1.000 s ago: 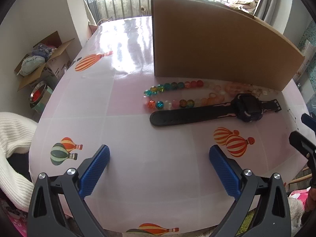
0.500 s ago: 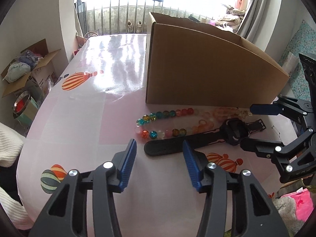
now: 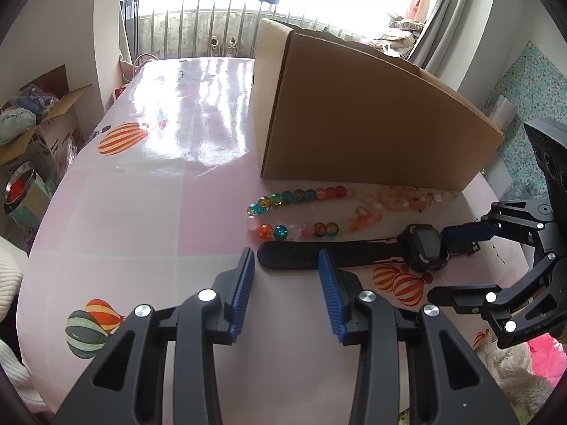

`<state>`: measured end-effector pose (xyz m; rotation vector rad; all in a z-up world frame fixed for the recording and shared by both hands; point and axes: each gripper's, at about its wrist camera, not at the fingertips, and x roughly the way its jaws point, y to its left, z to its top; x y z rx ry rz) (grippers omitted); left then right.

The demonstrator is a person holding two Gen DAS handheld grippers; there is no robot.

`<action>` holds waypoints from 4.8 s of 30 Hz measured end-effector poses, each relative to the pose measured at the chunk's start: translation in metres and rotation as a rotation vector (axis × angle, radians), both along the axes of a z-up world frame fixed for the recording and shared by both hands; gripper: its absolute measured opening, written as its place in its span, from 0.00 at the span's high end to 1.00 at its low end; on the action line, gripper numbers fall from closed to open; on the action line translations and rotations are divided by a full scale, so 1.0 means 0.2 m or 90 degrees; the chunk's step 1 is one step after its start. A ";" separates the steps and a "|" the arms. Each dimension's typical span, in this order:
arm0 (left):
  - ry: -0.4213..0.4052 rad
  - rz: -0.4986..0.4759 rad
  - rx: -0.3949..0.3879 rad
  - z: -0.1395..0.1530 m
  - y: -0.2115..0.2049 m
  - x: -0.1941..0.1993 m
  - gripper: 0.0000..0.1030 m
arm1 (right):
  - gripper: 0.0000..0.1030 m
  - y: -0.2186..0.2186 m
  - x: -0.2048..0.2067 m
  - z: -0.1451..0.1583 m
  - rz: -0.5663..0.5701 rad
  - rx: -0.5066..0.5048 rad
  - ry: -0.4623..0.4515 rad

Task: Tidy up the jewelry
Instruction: 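Move the right tool to the black smartwatch face while the left tool approaches its strap, then grasp the watch body with the right tool while the left tool grips the strap, then lift the smartwatch with both tools and carry it over the box, then lower the watch into the box and open the right tool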

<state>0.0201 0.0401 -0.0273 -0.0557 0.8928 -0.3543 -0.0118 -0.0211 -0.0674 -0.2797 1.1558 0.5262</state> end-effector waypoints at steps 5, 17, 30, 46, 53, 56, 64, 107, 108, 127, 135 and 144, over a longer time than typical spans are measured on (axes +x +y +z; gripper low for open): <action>0.001 -0.016 -0.002 0.00 0.01 0.02 0.64 | 0.37 0.03 -0.06 0.02 -0.014 -0.035 -0.023; -0.015 -0.048 0.034 0.01 -0.01 -0.04 0.64 | 0.52 0.09 0.02 -0.03 0.015 -0.039 -0.059; -0.076 -0.163 0.163 0.05 -0.32 -0.18 0.64 | 0.53 -0.17 0.17 -0.03 0.019 0.148 0.094; -0.073 -0.150 0.309 0.02 -0.53 -0.09 0.85 | 0.54 -0.44 0.14 -0.03 0.056 0.306 0.144; -0.042 -0.075 0.247 0.10 -0.48 -0.05 0.91 | 0.54 -0.43 -0.02 0.00 0.093 0.252 0.028; -0.053 -0.077 0.253 0.13 -0.50 -0.08 0.92 | 0.54 -0.43 -0.10 0.01 0.115 0.204 -0.030; -0.168 -0.122 0.277 0.23 -0.59 -0.21 0.93 | 0.53 -0.43 -0.19 0.02 0.189 0.104 -0.128; -0.120 -0.241 0.417 0.34 -0.65 1.13 0.86 | 0.99 -0.48 1.13 0.37 0.135 -0.181 -0.097; -0.112 -0.239 0.431 0.33 -0.64 1.14 0.81 | 0.99 -0.47 1.14 0.34 0.137 -0.194 -0.096; -0.167 0.009 0.198 0.69 -0.12 0.60 0.57 | 0.68 -0.56 0.85 0.33 0.215 -0.193 -0.025; -0.152 0.118 0.095 0.54 0.04 0.25 0.49 | 0.61 -0.65 1.00 0.31 0.016 -0.001 0.150; -0.064 0.098 0.092 0.25 -0.06 0.07 0.49 | 0.72 -0.69 1.20 0.11 -0.145 0.084 0.267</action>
